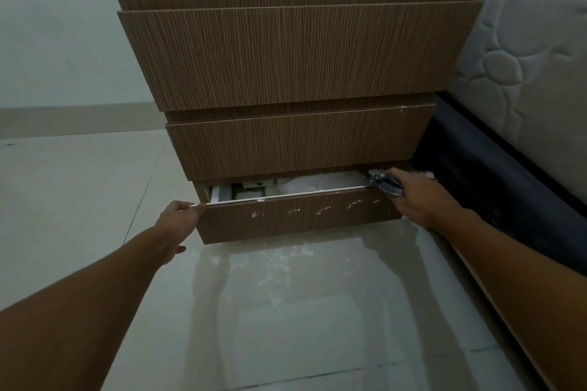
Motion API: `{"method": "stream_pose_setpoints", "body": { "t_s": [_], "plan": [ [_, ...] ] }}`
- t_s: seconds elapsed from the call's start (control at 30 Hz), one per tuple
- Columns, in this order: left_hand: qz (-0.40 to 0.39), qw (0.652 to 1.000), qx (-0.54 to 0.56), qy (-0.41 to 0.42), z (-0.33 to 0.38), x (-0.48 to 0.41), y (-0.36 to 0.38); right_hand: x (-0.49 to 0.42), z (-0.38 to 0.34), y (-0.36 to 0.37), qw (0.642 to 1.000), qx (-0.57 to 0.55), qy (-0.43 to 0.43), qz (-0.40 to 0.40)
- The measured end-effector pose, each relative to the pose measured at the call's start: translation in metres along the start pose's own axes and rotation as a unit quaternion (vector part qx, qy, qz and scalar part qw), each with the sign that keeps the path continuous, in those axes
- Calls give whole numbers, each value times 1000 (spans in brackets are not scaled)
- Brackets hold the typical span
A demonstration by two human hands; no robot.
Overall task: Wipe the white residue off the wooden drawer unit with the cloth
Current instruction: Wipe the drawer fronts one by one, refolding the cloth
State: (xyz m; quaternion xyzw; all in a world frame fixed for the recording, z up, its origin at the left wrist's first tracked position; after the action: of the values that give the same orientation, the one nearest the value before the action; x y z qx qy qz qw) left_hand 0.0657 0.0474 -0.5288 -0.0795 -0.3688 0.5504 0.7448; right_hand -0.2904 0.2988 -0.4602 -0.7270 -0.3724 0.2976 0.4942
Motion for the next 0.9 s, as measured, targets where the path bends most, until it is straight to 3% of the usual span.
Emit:
{"method": "stream_pose_setpoints", "body": {
  "t_s": [0.43,0.7,0.8,0.9],
  "plan": [
    [-33,999,23,-2,-5,-1,-4,4,-28,14,999,-11,-10,30],
    [-30,999,27,-3,-4,-2,-4,9,1,-30,959,-147,39,238],
    [-28,999,29,-5,-4,-2,-4,13,4,-44,948,-164,35,272],
    [-27,999,30,-6,-3,-1,-3,21,-12,-49,954,-122,-21,273]
  ]
}}
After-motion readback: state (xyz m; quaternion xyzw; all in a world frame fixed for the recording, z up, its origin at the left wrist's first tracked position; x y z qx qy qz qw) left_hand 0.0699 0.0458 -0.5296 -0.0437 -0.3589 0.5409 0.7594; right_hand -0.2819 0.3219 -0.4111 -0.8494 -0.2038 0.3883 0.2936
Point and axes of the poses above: each hand's wrist, its own x-axis away from the middle knuckle, its own y-axis out of the palm, z = x × y, the point moved 7 cm from there along -x, towards the middle knuckle, and after that the axes turned 6 degrees about -x, right-handed, at the moved point
